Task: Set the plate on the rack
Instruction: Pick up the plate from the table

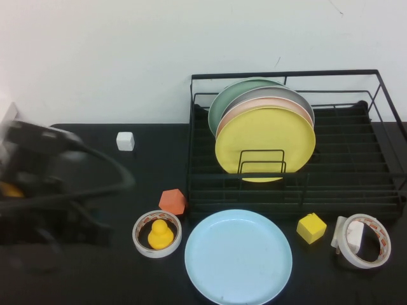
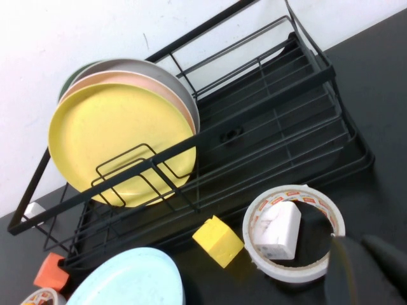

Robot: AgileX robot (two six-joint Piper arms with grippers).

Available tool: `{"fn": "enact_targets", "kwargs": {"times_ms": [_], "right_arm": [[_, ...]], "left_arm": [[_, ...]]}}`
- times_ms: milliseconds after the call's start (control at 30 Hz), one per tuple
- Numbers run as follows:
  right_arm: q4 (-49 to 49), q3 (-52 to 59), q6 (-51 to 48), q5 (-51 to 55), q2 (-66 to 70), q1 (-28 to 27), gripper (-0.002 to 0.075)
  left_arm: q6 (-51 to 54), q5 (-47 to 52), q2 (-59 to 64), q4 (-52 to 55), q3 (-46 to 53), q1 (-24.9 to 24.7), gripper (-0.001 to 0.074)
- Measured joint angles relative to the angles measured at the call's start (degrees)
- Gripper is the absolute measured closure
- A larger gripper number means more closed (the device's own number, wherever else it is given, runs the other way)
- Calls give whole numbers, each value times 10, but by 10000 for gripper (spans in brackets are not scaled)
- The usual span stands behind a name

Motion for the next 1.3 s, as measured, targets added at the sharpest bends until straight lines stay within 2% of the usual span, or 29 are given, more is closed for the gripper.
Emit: {"fn": "enact_targets", "kwargs": {"times_ms": [133, 233, 300, 467, 533, 700, 1000, 1300], "right_arm": [[0, 0, -4, 1, 0, 0, 717], [0, 0, -6, 2, 0, 0, 717], [0, 0, -7, 2, 0, 0, 717], [1, 0, -8, 2, 0, 0, 717], [2, 0, -11, 2, 0, 0, 717], [2, 0, -11, 2, 0, 0, 717], [2, 0, -11, 2, 0, 0, 717], [4, 0, -11, 6, 0, 0, 717]], "left_arm": [[-20, -19, 67, 19, -4, -79, 734], [-49, -37, 116, 36, -5, -135, 682], [-61, -45, 150, 40, -5, -160, 605], [-150, -71, 229, 41, -11, -189, 318], [-213, -85, 262, 41, -22, -189, 266], [-288, -106, 340, 41, -69, -187, 252], [-312, -119, 463, 38, -149, -187, 266], [-342, -143, 500, 61, -162, -187, 291]]}}
